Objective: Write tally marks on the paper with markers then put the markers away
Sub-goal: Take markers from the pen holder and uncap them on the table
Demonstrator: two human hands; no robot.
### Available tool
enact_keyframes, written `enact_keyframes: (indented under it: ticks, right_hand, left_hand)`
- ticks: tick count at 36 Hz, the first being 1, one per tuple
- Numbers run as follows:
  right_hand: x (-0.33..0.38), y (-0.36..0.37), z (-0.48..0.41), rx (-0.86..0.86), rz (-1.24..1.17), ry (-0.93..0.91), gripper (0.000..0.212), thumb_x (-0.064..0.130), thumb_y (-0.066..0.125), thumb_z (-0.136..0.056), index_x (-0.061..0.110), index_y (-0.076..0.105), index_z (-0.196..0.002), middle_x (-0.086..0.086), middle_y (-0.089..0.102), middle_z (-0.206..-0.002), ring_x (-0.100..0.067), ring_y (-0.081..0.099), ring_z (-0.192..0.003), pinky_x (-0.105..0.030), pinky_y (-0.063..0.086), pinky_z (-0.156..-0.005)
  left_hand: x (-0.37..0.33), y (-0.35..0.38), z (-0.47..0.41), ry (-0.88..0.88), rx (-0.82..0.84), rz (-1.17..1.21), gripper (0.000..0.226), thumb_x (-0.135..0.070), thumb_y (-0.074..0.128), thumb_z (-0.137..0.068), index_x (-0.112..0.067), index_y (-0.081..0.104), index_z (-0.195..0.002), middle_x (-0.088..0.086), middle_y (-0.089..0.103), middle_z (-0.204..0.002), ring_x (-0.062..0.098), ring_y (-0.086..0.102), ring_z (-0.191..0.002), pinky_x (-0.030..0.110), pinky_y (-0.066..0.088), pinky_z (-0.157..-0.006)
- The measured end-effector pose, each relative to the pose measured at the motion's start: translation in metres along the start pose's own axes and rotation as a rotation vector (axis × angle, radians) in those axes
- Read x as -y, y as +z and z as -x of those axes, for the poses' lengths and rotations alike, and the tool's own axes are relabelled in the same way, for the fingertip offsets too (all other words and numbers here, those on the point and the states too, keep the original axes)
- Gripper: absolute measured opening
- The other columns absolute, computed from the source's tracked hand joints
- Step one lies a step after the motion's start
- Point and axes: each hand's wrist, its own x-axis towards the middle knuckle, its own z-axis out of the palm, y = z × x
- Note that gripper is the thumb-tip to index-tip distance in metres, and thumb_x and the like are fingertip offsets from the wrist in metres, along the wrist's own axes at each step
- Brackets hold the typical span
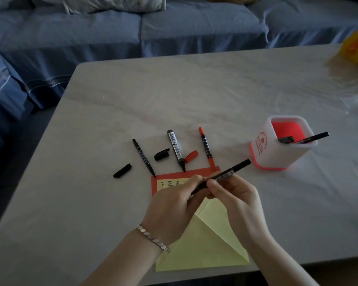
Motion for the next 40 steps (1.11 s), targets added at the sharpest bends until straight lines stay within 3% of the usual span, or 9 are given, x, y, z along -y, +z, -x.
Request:
enact_keyframes:
  ticks: [3,5,9,13,18,24,27,34,40]
  right_hand:
    - [0.006,-0.01,-0.011,-0.065,-0.055,-0.029,0.016,-0.002,0.051,-0.085,0.006,0.063,-0.077,0.001,0.07,-0.066,-0.01,0.064,-0.064,-0.018,0.052,-0.06]
    - [0.01,-0.023,-0.027,-0.121,-0.004,-0.029,0.019,-0.004,0.048,-0.087,0.008,0.06,-0.078,0.003,0.07,-0.062,-0.005,0.064,-0.059,-0.016,0.052,-0.057]
    - [0.009,-0.051,-0.066,-0.118,0.54,0.035,0.012,0.007,0.05,-0.09,0.006,0.062,-0.09,0.001,0.063,-0.066,-0.007,0.059,-0.053,-0.021,0.049,-0.056]
    - [-0.006,-0.059,-0.1,-0.088,0.909,0.067,0.023,0.022,0.054,-0.09,0.003,0.063,-0.098,-0.01,0.065,-0.078,-0.023,0.056,-0.067,-0.026,0.04,-0.055]
    - [-0.027,-0.051,-0.123,-0.018,1.294,0.095,0.029,0.029,0.054,-0.089,0.002,0.063,-0.086,-0.014,0.064,-0.079,-0.032,0.061,-0.076,-0.029,0.04,-0.06]
    - [-0.029,-0.049,-0.115,-0.064,1.249,-0.012,0.04,0.037,0.052,-0.089,0.011,0.045,-0.06,-0.003,0.047,-0.059,-0.028,0.052,-0.068,-0.029,0.033,-0.058]
    - [-0.018,-0.05,-0.093,-0.066,1.129,-0.049,0.046,0.039,0.055,-0.087,0.015,0.038,-0.052,-0.001,0.041,-0.049,-0.021,0.043,-0.05,-0.03,0.032,-0.048]
    - [0.029,-0.083,-0.032,-0.281,1.026,-0.377,0.004,0.013,0.069,-0.077,0.011,0.072,-0.078,-0.002,0.062,-0.065,-0.022,0.056,-0.058,-0.022,0.041,-0.057]
    - [0.048,-0.114,-0.038,-0.339,1.054,-0.362,0.027,0.014,0.073,-0.073,0.014,0.066,-0.099,-0.001,0.057,-0.076,-0.021,0.052,-0.06,-0.031,0.046,-0.062]
  left_hand:
    - [0.002,0.002,0.003,-0.052,-0.029,0.005,0.042,-0.066,0.018,-0.084,-0.037,0.038,-0.106,-0.01,0.037,-0.044,0.006,0.043,-0.041,0.017,0.032,-0.037]
    - [0.005,0.002,0.006,-0.187,-0.078,0.111,0.026,-0.047,0.03,-0.092,-0.029,0.036,-0.11,-0.009,0.035,-0.045,0.008,0.036,-0.036,0.017,0.027,-0.035]
    - [0.013,-0.006,0.013,-0.387,-0.135,0.259,0.015,-0.012,0.036,-0.094,-0.022,0.038,-0.105,-0.005,0.046,-0.057,0.006,0.035,-0.037,0.019,0.027,-0.037]
    - [0.016,-0.007,0.021,-0.392,-0.113,0.232,0.021,-0.009,0.041,-0.093,-0.023,0.033,-0.107,-0.015,0.058,-0.091,0.005,0.051,-0.056,0.014,0.038,-0.045]
    - [0.016,-0.007,0.022,-0.368,-0.151,0.143,0.015,-0.02,0.055,-0.087,-0.026,0.042,-0.091,-0.015,0.065,-0.084,0.004,0.06,-0.067,0.019,0.047,-0.05]
    - [0.007,-0.005,-0.007,-0.205,-0.156,0.021,0.013,-0.023,0.069,-0.077,-0.016,0.065,-0.087,-0.007,0.06,-0.086,0.002,0.054,-0.077,0.009,0.043,-0.067]
    - [0.001,0.003,-0.04,-0.161,-0.157,-0.065,0.019,-0.024,0.068,-0.079,-0.014,0.068,-0.096,-0.002,0.058,-0.091,0.011,0.055,-0.081,0.021,0.046,-0.072]
    - [0.0,0.04,-0.111,-0.117,-0.001,-0.376,0.022,-0.027,0.051,-0.09,-0.013,0.059,-0.105,0.006,0.056,-0.104,0.025,0.049,-0.102,0.033,0.034,-0.081]
    - [0.001,0.06,-0.132,-0.047,0.136,-0.566,0.02,-0.023,0.048,-0.09,-0.013,0.058,-0.104,0.007,0.057,-0.109,0.027,0.046,-0.108,0.033,0.034,-0.086]
